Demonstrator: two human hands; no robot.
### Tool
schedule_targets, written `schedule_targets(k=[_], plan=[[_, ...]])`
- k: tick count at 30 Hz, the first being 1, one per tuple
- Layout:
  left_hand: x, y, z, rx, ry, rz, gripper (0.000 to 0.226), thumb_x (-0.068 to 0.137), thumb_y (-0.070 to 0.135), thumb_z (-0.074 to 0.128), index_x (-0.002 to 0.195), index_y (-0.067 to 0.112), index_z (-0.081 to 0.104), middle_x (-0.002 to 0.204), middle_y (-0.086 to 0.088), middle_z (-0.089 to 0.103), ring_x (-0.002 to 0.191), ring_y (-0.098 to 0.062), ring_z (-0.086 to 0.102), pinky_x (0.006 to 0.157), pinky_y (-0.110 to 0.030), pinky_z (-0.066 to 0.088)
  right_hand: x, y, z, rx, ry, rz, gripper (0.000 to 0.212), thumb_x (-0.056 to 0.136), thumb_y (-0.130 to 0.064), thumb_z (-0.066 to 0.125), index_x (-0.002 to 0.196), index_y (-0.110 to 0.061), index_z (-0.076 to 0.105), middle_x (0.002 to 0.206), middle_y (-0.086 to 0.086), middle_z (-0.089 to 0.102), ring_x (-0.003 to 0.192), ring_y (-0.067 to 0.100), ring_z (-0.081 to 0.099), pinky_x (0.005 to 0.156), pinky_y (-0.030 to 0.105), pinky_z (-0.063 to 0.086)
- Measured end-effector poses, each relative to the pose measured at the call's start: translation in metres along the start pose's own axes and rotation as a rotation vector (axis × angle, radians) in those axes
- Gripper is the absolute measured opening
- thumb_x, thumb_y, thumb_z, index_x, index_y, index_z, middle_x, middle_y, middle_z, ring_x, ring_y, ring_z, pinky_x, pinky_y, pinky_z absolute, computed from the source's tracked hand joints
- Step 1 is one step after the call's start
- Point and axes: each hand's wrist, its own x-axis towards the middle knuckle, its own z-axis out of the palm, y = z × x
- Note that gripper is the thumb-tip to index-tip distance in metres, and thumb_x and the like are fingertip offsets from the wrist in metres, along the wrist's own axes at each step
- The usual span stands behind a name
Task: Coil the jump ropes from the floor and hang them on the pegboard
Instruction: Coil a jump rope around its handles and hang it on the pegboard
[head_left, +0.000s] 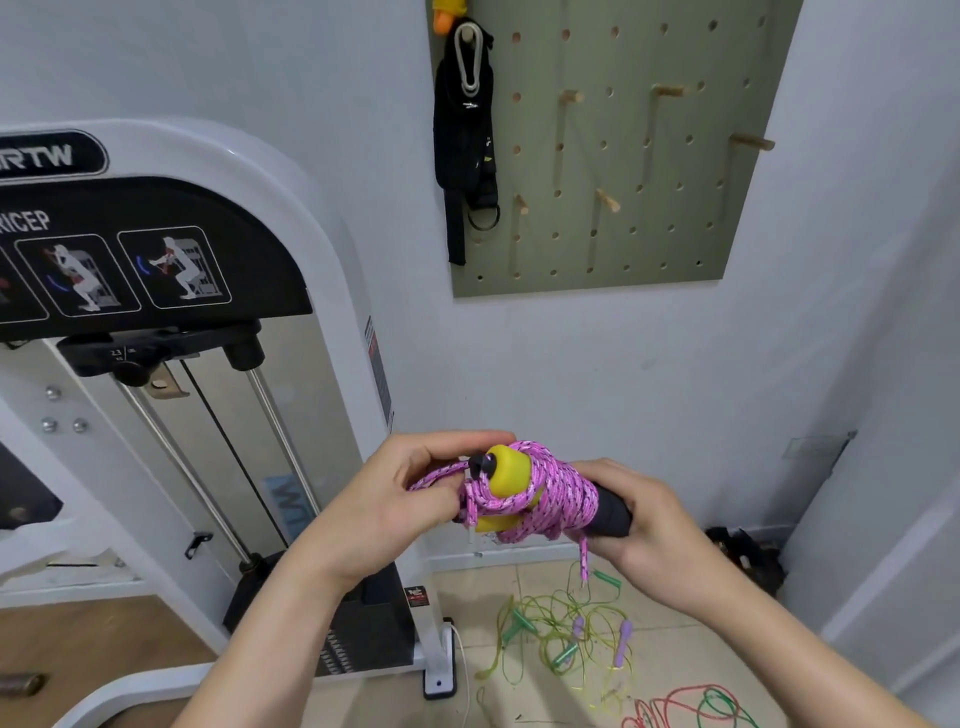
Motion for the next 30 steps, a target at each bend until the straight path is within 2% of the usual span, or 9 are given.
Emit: schedule_targets(k=[2,7,10,12,14,17,22,26,30], plan=[[-0.001,-0.002,0.002,-0.020,-0.038,-0.012,0.048,0.073,0.014,0.069,0.120,0.015,0.063,0.113,-0.001,0.070,0.107,-0.014,0.065,0.088,-0.022,0.050,-0.001,-0.003,0.008,0.115,-0.034,0.103,0.052,0.073,0.006,0.075,0.111,-0.027,0.067,0.104,-0.012,0.070,0.099,0.008,0.065,0.087,0.030,0.053],[0.002,-0.009,0.019,0.145,0.236,-0.032,0.021,0.074,0.017,0.079,0.093,0.023,0.074,0.087,0.006,0.075,0.085,-0.012,0.071,0.081,-0.030,0.057,-0.004,-0.006,0.013,0.343,-0.206,0.280,0.060,0.073,0.007,0.071,0.124,-0.022,0.059,0.112,0.002,0.069,0.104,0.020,0.065,0.089,0.032,0.053],[0.003,-0.014,0.014,0.098,0.210,-0.092,0.019,0.075,0.020,0.078,0.094,0.022,0.074,0.087,0.005,0.075,0.085,-0.013,0.071,0.081,-0.033,0.057,0.000,-0.013,-0.004,0.361,-0.454,0.344,0.078,0.071,-0.008,0.069,0.139,-0.032,0.041,0.131,0.003,0.058,0.114,0.026,0.059,0.097,0.042,0.047],[0.003,-0.016,0.014,0.125,0.188,-0.100,0.021,0.076,0.022,0.079,0.096,0.022,0.074,0.088,0.005,0.075,0.085,-0.012,0.071,0.082,-0.034,0.057,0.006,-0.026,-0.017,0.273,-0.552,0.312,0.089,0.074,-0.030,0.076,0.146,-0.041,0.025,0.144,-0.012,0.046,0.128,0.012,0.050,0.108,0.036,0.041],[0.004,-0.017,0.019,0.154,0.180,-0.089,0.020,0.076,0.024,0.079,0.096,0.023,0.074,0.087,0.006,0.075,0.084,-0.012,0.071,0.080,-0.033,0.057,0.015,-0.044,-0.018,0.093,-0.510,0.278,0.098,0.070,-0.055,0.077,0.147,-0.047,0.017,0.145,-0.024,0.040,0.129,-0.009,0.042,0.111,0.023,0.035],[0.006,-0.018,0.029,0.068,0.237,-0.073,0.016,0.077,0.025,0.078,0.092,0.022,0.075,0.083,0.002,0.075,0.081,-0.015,0.071,0.077,-0.034,0.057,0.022,-0.057,0.006,-0.012,-0.322,0.176,0.093,0.066,-0.050,0.084,0.142,-0.043,0.030,0.125,-0.022,0.060,0.110,-0.006,0.058,0.098,0.024,0.048],[0.002,-0.022,0.018,-0.211,0.063,-0.124,0.029,0.071,0.027,0.079,0.097,0.015,0.075,0.084,-0.002,0.073,0.063,-0.012,0.060,0.057,-0.020,0.045,0.014,-0.043,0.024,0.272,-0.151,0.202,0.058,0.060,-0.030,0.088,0.111,-0.026,0.061,0.095,0.002,0.073,0.082,0.018,0.070,0.075,0.040,0.057],[0.002,-0.028,0.005,-0.427,0.245,-0.026,0.028,0.059,0.019,0.085,0.085,0.012,0.078,0.070,-0.007,0.069,0.051,-0.008,0.051,0.048,-0.015,0.040,0.014,-0.037,0.018,0.635,-0.106,0.230,0.045,0.058,-0.023,0.081,0.097,-0.007,0.066,0.082,0.004,0.072,0.073,0.015,0.067,0.067,0.025,0.053],[0.003,-0.038,0.011,-0.614,0.296,0.028,0.057,0.044,0.033,0.094,0.094,0.013,0.076,0.074,-0.002,0.067,0.059,-0.009,0.057,0.058,-0.017,0.049,0.011,-0.036,0.021,0.800,-0.113,0.267,0.041,0.057,-0.023,0.077,0.091,-0.004,0.063,0.073,0.006,0.067,0.063,0.018,0.065,0.062,0.031,0.055]])
